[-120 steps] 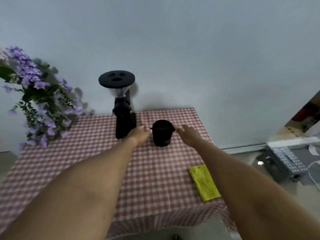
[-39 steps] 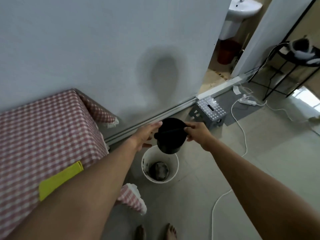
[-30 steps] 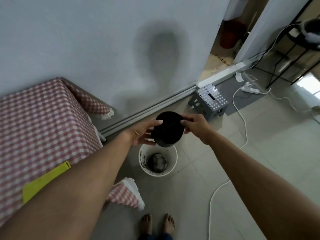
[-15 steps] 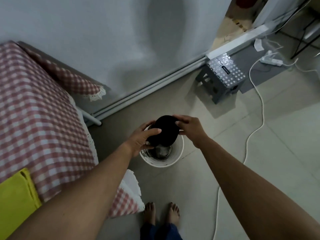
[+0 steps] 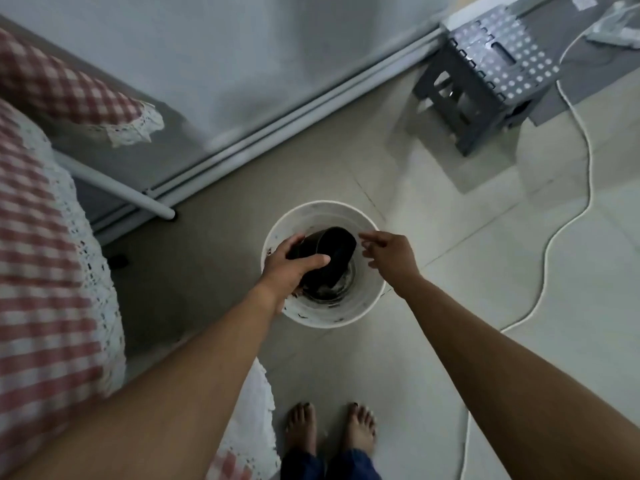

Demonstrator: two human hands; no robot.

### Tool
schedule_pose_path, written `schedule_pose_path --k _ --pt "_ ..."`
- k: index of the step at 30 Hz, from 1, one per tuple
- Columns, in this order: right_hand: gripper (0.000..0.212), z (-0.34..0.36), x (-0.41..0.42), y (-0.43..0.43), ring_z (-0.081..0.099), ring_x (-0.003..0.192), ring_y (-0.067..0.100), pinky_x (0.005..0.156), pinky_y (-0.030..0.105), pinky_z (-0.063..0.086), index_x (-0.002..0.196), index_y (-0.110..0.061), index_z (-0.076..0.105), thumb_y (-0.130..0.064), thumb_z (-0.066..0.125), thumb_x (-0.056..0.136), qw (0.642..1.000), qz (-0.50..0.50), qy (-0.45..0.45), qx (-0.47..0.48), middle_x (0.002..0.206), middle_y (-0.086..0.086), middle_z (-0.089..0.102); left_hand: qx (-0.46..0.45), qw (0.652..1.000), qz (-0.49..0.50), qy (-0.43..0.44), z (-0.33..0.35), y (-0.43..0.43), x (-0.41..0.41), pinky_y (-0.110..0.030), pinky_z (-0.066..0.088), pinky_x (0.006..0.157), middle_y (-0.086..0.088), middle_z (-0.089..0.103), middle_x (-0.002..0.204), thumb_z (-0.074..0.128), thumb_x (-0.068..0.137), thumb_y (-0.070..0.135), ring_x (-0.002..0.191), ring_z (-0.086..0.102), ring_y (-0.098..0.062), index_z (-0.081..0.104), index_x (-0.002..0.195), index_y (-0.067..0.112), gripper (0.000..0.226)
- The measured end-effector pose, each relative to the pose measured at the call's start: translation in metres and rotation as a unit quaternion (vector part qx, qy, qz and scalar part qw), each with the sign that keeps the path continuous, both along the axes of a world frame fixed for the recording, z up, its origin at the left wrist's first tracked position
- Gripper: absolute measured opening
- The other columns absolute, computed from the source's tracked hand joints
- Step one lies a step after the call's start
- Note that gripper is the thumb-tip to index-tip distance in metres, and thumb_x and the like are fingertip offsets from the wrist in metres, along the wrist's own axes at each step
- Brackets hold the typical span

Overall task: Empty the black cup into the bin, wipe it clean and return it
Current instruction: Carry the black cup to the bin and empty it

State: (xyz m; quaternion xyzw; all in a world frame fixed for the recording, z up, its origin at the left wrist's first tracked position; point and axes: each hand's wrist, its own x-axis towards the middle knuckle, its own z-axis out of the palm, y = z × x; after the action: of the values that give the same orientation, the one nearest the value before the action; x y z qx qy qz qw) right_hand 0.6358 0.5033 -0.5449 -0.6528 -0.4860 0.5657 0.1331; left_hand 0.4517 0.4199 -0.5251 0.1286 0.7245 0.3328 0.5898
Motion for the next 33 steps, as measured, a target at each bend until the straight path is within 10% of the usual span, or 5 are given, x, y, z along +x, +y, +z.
schedule_pose_path --k 7,13,20,26,33 --pt "0.048 -0.055 0.012 -0.015 0.046 0.128 0.024 0.100 0.042 0.044 0.143 -0.029 0.046 -0.018 0.051 0.097 0.979 0.041 -0.188 0.070 0.143 0.006 0.042 0.022 0.974 -0.063 0.214 -0.045 -0.001 0.008 -0.022 0.036 0.109 -0.002 0.031 0.134 0.091 0.066 0.028 0.126 0.041 -0.019 0.058 0.137 0.038 0.079" --pt "0.066 -0.076 0.011 -0.029 0.055 0.119 0.030 0.096 0.047 0.050 0.151 -0.038 0.024 -0.005 0.040 0.097 0.979 0.066 -0.179 0.066 0.142 0.007 0.048 0.065 0.905 -0.162 0.389 -0.062 -0.011 0.021 -0.052 0.041 0.112 -0.008 0.021 0.154 0.091 0.064 0.033 0.143 0.022 -0.031 0.052 0.139 0.042 0.085" --pt "0.071 -0.095 0.014 -0.041 0.058 0.114 0.033 0.095 0.050 0.051 0.155 -0.032 0.014 -0.006 0.043 0.096 0.975 0.063 -0.194 0.085 0.136 0.012 0.053 0.162 0.749 -0.276 0.580 -0.083 -0.028 0.026 -0.057 0.054 0.099 -0.011 0.021 0.148 0.091 0.062 0.033 0.135 0.033 -0.041 0.045 0.139 0.036 0.090" --pt "0.072 -0.101 0.013 -0.043 0.058 0.115 0.032 0.095 0.052 0.051 0.154 -0.034 0.015 -0.007 0.047 0.096 0.977 0.050 -0.183 0.099 0.135 0.010 0.053 0.210 0.678 -0.305 0.634 -0.097 -0.024 0.031 -0.051 0.043 0.110 -0.013 0.022 0.144 0.095 0.055 0.028 0.135 0.028 -0.037 0.049 0.137 0.033 0.094" --pt "0.073 -0.101 0.015 -0.043 0.061 0.111 0.032 0.092 0.053 0.054 0.154 -0.038 0.015 -0.006 0.046 0.096 0.981 0.053 -0.169 0.085 0.132 0.010 0.056 0.197 0.678 -0.309 0.637 -0.097 -0.019 0.032 -0.049 0.046 0.107 -0.012 0.020 0.145 0.096 0.054 0.029 0.135 0.028 -0.037 0.050 0.137 0.032 0.095"
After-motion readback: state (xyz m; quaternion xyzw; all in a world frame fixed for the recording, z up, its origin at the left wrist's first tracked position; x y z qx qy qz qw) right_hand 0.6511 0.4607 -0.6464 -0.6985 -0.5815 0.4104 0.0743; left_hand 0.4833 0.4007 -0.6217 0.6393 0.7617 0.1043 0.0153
